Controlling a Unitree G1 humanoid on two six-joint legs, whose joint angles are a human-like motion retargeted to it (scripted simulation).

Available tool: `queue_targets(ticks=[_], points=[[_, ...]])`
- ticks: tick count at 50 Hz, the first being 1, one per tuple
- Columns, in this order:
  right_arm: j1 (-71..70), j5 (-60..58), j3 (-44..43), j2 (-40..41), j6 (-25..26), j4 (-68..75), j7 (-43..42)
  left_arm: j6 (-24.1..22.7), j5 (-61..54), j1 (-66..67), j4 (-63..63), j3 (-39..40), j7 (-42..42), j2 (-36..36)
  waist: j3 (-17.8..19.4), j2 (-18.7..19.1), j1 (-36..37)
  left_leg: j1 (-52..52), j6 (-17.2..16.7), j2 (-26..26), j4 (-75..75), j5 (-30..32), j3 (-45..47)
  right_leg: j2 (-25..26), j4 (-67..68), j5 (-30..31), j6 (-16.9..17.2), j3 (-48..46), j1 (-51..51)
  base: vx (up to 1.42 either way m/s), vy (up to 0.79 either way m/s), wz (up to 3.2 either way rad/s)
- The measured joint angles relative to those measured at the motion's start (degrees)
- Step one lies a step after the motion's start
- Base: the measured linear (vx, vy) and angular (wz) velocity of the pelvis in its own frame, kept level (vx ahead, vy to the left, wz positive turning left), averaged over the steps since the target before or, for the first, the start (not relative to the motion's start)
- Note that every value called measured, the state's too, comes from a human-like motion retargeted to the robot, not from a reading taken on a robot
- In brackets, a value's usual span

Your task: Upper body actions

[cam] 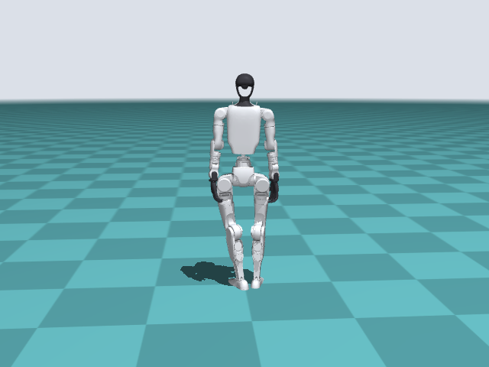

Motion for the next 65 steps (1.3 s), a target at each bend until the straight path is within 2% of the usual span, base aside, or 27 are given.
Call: queue_targets(ticks=[13,15,18,20,22,24,32,40,45,50,53,55,59,62,65], points=[[-0.63,0.25,2.00,0.13,-0.57,-0.45,-0.50,-0.24,-0.32,-0.17,0.79,1.24,-0.85,0.26,2.91,-0.50,-0.10,0.56,0.90,0.24,-0.60,-0.52,0.56,-0.27,4.27,1.66,2.34,-2.05,-1.41,-0.02,0.02,-0.09],[-0.93,0.14,2.54,0.19,-0.88,-0.77,-1.01,-0.29,-0.26,-0.04,0.69,1.25,-1.01,0.41,3.38,-0.34,-0.42,0.42,0.90,0.68,-0.65,-0.44,0.64,-0.09,5.60,1.35,1.54,-3.36,-2.09,-0.03,-0.01,-0.09],[-0.85,-0.79,2.62,0.15,-1.14,-1.15,-1.40,-0.07,0.06,0.23,0.77,0.61,-1.31,0.78,4.30,-0.27,-2.15,0.81,0.94,0.81,-0.40,-0.34,-0.62,0.96,5.21,1.19,-0.14,1.07,-2.65,0.00,-0.06,0.37],[-0.41,-1.23,2.36,-0.06,-1.19,-1.03,-1.54,0.27,0.47,0.38,0.97,0.29,-1.51,1.14,4.72,-0.85,-3.38,1.46,0.96,0.07,-0.18,-0.34,-1.91,1.67,4.28,2.22,0.75,6.85,-2.61,0.07,-0.06,0.59],[0.20,-1.31,1.75,-0.36,-0.95,-0.31,-1.55,0.75,0.92,0.54,1.01,0.28,-1.68,1.36,4.49,-1.19,-3.51,1.81,0.70,-0.16,0.04,-0.27,-2.57,1.68,4.28,1.27,1.13,8.61,-2.01,0.11,-0.08,0.34],[0.74,-1.07,0.69,-0.73,-0.44,0.68,-1.60,1.03,0.76,0.63,0.85,0.31,-1.52,1.14,4.01,-1.11,-2.55,1.90,0.39,0.03,0.22,-0.21,-2.34,0.27,3.46,1.30,0.36,3.43,-1.35,0.09,-0.07,0.11],[1.19,1.18,-1.26,-2.15,0.45,2.44,-2.07,-0.02,-0.19,0.19,-0.78,-0.32,-1.35,-0.14,2.98,0.26,-2.15,1.25,-0.62,1.30,0.60,0.36,-3.34,0.75,1.51,1.08,-0.22,0.97,-0.01,0.02,-0.06,0.26],[0.17,1.09,-0.43,-2.02,0.10,0.70,-1.65,0.41,1.63,0.20,-1.37,-1.28,-1.58,1.65,2.57,0.80,-1.29,-0.05,-1.95,3.06,1.25,1.02,-4.92,1.82,0.10,1.15,-1.51,-1.62,0.45,-0.02,-0.11,0.23],[-0.96,1.95,1.36,-1.65,-0.45,-0.49,-0.91,1.09,1.01,0.33,-1.97,-0.30,-2.18,2.72,3.23,0.86,-0.27,-1.98,-2.86,4.55,2.62,1.71,-6.08,2.49,-0.65,0.94,-2.74,-4.44,0.73,-0.08,-0.14,0.39],[-1.86,2.73,2.79,-1.66,-0.83,-0.33,0.14,1.66,1.26,-0.90,-4.24,-0.49,-2.07,3.03,5.16,-0.94,3.34,-7.29,-3.99,5.07,7.70,2.96,-9.84,0.60,-1.82,0.57,-3.78,-10.45,1.45,-0.16,-0.14,0.89],[-1.77,3.21,3.06,-2.19,-0.93,0.36,0.84,1.50,1.20,-2.09,-6.33,-0.98,-1.57,2.66,6.46,-1.80,5.49,-8.94,-2.76,4.12,8.08,3.41,-11.76,-0.41,-2.35,-0.23,-4.08,-14.23,1.98,-0.18,-0.12,1.56],[-1.43,2.73,3.48,-2.91,-0.74,1.26,0.81,0.88,1.23,-2.69,-7.90,-1.14,-0.95,1.98,7.03,-2.87,7.74,-8.92,-1.03,4.52,7.16,1.42,-6.96,-1.85,-2.74,-0.89,-4.07,-17.65,2.38,-0.17,-0.07,2.01],[-0.71,-0.88,3.14,-4.31,0.43,2.67,-0.77,-0.78,0.62,-3.63,-9.47,-1.93,0.49,0.51,6.91,-4.03,10.78,-5.95,-3.64,8.46,3.85,-2.59,16.90,-4.44,-2.71,-3.39,-3.29,-26.17,2.44,-0.14,0.02,2.66],[1.02,-2.43,3.09,-4.73,0.28,1.97,-1.43,-1.26,-0.46,-3.84,-9.35,-2.16,1.21,0.03,6.11,-4.69,10.68,-3.31,-4.97,9.69,2.20,-2.43,33.57,-6.25,-1.83,-6.28,-1.82,-32.93,2.95,-0.08,0.07,3.32],[3.81,-4.46,1.81,-4.28,-0.33,0.21,-1.72,-1.02,-2.49,-3.80,-8.23,-1.26,2.78,-0.40,3.73,-5.30,8.87,-1.90,-3.71,10.04,2.69,-1.64,42.41,-7.70,-1.23,-8.54,0.66,-41.23,3.93,0.03,0.09,3.61]])
